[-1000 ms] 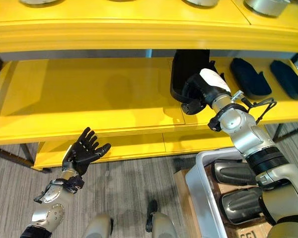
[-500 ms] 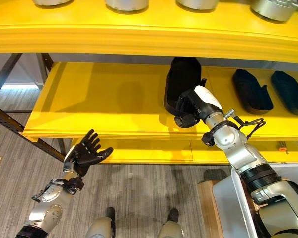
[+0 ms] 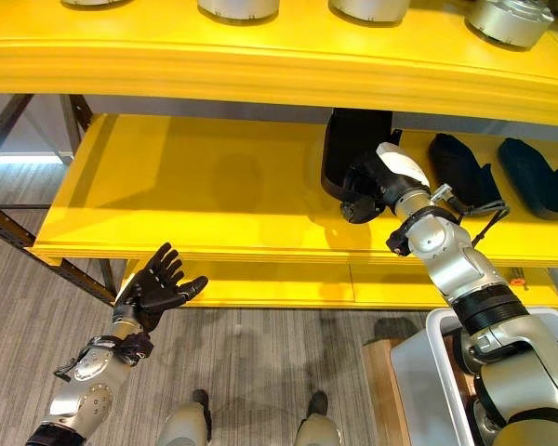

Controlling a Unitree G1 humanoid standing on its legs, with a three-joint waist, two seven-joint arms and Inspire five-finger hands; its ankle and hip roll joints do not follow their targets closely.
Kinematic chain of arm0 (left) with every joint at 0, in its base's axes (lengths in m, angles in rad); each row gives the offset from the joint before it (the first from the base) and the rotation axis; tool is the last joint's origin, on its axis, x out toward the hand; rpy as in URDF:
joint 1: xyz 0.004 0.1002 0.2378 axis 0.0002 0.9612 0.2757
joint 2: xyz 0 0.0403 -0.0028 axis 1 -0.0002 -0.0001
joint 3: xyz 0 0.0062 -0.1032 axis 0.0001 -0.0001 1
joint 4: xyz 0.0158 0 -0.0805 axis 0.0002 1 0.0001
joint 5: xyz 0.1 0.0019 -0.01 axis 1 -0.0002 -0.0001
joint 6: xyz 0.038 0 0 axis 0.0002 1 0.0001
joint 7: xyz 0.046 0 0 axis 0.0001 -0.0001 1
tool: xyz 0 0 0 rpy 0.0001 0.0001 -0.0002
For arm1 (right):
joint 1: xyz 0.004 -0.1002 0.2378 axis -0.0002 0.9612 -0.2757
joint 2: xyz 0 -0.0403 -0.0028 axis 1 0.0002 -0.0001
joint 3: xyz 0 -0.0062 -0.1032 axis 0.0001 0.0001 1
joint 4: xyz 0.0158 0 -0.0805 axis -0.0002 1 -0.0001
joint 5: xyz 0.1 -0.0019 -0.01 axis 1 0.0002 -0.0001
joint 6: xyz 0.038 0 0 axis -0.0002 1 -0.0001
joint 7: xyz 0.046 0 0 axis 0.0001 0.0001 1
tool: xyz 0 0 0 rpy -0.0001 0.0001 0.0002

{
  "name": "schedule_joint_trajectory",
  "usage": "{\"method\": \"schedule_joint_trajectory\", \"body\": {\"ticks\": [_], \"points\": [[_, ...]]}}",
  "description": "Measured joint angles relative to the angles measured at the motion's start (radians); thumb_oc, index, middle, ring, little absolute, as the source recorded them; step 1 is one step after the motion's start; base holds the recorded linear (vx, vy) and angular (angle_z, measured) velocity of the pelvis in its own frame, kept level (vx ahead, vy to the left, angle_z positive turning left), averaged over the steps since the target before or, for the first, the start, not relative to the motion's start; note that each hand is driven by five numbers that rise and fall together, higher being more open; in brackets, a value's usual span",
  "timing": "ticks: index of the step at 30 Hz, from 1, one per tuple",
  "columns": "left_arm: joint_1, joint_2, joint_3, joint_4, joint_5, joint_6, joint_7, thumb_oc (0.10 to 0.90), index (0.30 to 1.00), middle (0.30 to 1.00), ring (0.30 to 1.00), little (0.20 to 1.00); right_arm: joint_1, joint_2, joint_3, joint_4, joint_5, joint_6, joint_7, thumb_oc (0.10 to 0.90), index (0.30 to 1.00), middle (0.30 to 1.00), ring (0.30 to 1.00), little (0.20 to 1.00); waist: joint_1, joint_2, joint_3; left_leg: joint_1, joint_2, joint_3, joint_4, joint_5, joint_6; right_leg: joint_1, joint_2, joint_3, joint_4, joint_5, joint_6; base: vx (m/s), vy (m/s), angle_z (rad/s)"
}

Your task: Move parts from the plastic box to the shelf.

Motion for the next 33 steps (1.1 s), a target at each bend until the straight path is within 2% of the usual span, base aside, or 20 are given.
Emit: {"method": "schedule_joint_trajectory", "body": {"ticks": [4,8,9,13,14,19,24,27,33], "points": [[0.03,0.003,0.009,-0.026,-0.001,-0.011,0.0,0.9,1.0,1.0,1.0,1.0,-0.054,-0.058,0.107,0.029,-0.005,-0.011,0.014,0.4,0.3,0.3,0.3,0.3,0.002,0.001,0.005,-0.063,0.006,-0.022,0.04,0.0,-0.01,-0.091,-0.006,0.002,0.116,-0.058,-0.019,-0.09,-0.066,0.09],[0.076,0.012,0.013,-0.06,-0.001,-0.014,-0.012,0.9,1.0,1.0,1.0,1.0,-0.15,-0.106,0.177,0.115,-0.027,-0.031,0.027,0.4,0.3,0.3,0.3,0.3,0.023,0.032,0.045,-0.122,0.007,-0.048,0.092,-0.01,-0.013,-0.169,-0.02,0.004,0.239,-0.112,-0.029,-0.1,-0.076,0.13],[0.084,0.008,0.016,-0.072,-0.002,-0.016,-0.013,0.9,1.0,1.0,1.0,1.0,-0.202,-0.12,0.205,0.162,-0.04,-0.031,0.029,0.4,0.3,0.3,0.3,0.3,0.031,0.047,0.064,-0.151,0.007,-0.063,0.118,-0.013,-0.017,-0.202,-0.024,0.003,0.281,-0.13,-0.034,-0.06,-0.074,0.13],[0.104,0.008,0.017,-0.078,-0.004,-0.021,-0.012,0.9,1.0,1.0,1.0,1.0,-0.262,-0.138,0.229,0.195,-0.048,-0.026,0.027,0.4,0.3,0.3,0.3,0.3,0.042,0.063,0.107,-0.186,0.013,-0.082,0.143,-0.012,-0.025,-0.257,-0.029,0.002,0.374,-0.175,-0.054,-0.04,-0.069,0.09],[0.107,0.008,0.016,-0.079,-0.007,-0.021,-0.012,0.9,1.0,1.0,1.0,1.0,-0.28,-0.146,0.262,0.197,-0.063,-0.026,0.027,0.4,0.3,0.3,0.3,0.3,0.041,0.062,0.112,-0.189,0.013,-0.087,0.152,-0.014,-0.037,-0.266,-0.031,0.003,0.395,-0.188,-0.061,-0.04,-0.096,0.08],[0.102,0.009,0.013,-0.093,-0.033,-0.027,-0.013,0.9,1.0,1.0,1.0,1.0,-0.318,-0.166,0.337,0.207,-0.113,-0.042,0.027,0.4,0.3,0.3,0.3,0.3,0.048,0.069,0.126,-0.2,0.021,-0.112,0.16,-0.014,-0.048,-0.281,-0.031,-0.017,0.456,-0.223,-0.073,-0.02,-0.068,0.1],[0.09,0.009,0.014,-0.096,-0.037,-0.04,-0.013,0.9,1.0,1.0,1.0,1.0,-0.337,-0.164,0.34,0.235,-0.126,-0.058,0.027,0.4,0.3,0.3,0.3,0.3,0.066,0.072,0.127,-0.201,0.021,-0.126,0.146,-0.005,-0.063,-0.29,-0.035,-0.028,0.483,-0.244,-0.082,-0.01,-0.058,0.08],[0.079,0.009,0.014,-0.098,-0.037,-0.043,-0.013,0.9,1.0,1.0,1.0,1.0,-0.37,-0.15,0.348,0.278,-0.144,-0.057,0.026,0.4,0.3,0.3,0.3,0.3,0.084,0.082,0.132,-0.204,0.02,-0.136,0.133,0.002,-0.073,-0.29,-0.037,-0.041,0.489,-0.252,-0.083,-0.01,-0.039,0.1],[0.075,0.009,0.012,-0.098,-0.037,-0.049,-0.012,0.9,1.0,1.0,1.0,1.0,-0.401,-0.12,0.382,0.305,-0.165,-0.058,0.013,0.4,0.3,0.3,0.3,0.3,0.09,0.087,0.133,-0.216,0.007,-0.155,0.13,0.005,-0.078,-0.29,-0.051,-0.059,0.495,-0.261,-0.086,0.01,-0.018,0.11]]}}
